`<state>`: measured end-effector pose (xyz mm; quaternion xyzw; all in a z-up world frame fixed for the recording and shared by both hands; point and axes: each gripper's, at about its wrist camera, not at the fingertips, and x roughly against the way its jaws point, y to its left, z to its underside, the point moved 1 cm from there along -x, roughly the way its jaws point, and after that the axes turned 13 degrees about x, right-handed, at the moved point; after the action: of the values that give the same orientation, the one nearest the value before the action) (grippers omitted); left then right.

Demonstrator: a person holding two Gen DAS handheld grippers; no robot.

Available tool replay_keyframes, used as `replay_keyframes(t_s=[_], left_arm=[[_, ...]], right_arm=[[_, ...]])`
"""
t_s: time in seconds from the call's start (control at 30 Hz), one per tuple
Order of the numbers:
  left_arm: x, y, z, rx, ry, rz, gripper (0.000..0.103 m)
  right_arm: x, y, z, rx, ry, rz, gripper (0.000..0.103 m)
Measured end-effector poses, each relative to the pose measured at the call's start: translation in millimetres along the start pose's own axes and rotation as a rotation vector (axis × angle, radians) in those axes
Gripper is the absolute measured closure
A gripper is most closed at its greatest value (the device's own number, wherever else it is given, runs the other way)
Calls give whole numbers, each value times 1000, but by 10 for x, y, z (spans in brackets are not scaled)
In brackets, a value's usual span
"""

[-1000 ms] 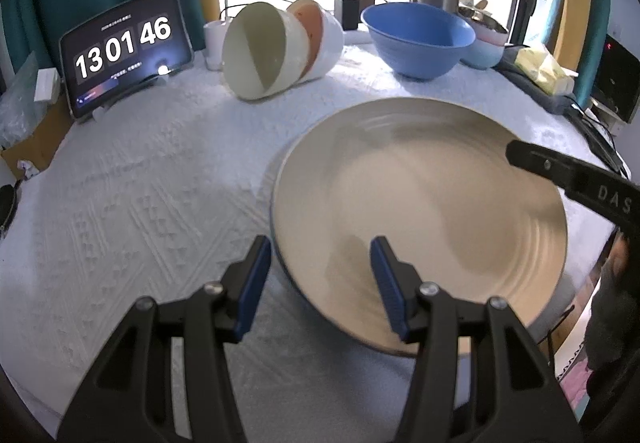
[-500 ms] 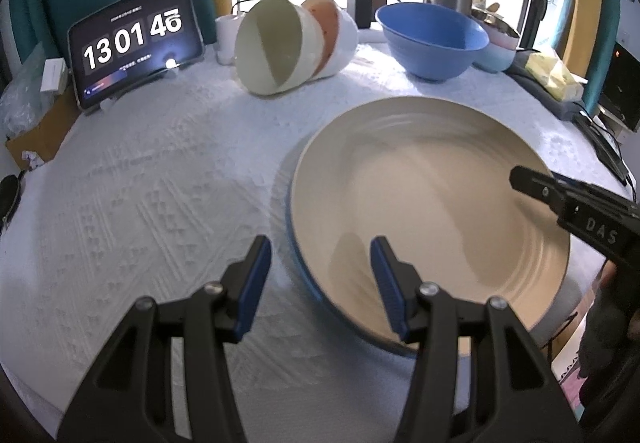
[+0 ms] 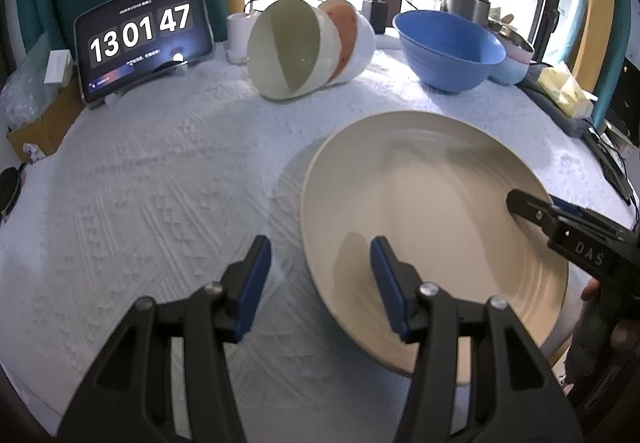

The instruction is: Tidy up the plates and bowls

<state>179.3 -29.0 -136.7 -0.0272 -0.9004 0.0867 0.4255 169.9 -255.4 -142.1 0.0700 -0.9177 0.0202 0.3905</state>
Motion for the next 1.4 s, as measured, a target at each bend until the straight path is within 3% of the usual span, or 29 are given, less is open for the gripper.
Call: replay_keyframes(t_s=[0.47,0.57,0.67,0.83,1.4], left_arm=[[-131,-27,-48,22,16,2,49],[-161,-55,-51,16,3,-8,37],[-184,-59,-50,36,10,20,35],[-255,-16,-5,147,64,169,34],[-184,62,5,139,64,198,42]], right_arm=[[7,-89,-30,-45,-3,-36,55],[-76,-75,-5,-53,13,-69,55],[-103,-82,-5,-70,10,-109,55],[-141,-57,-19,-83,11,-169,55],[-120,30,-57,-87,23,-150,56]])
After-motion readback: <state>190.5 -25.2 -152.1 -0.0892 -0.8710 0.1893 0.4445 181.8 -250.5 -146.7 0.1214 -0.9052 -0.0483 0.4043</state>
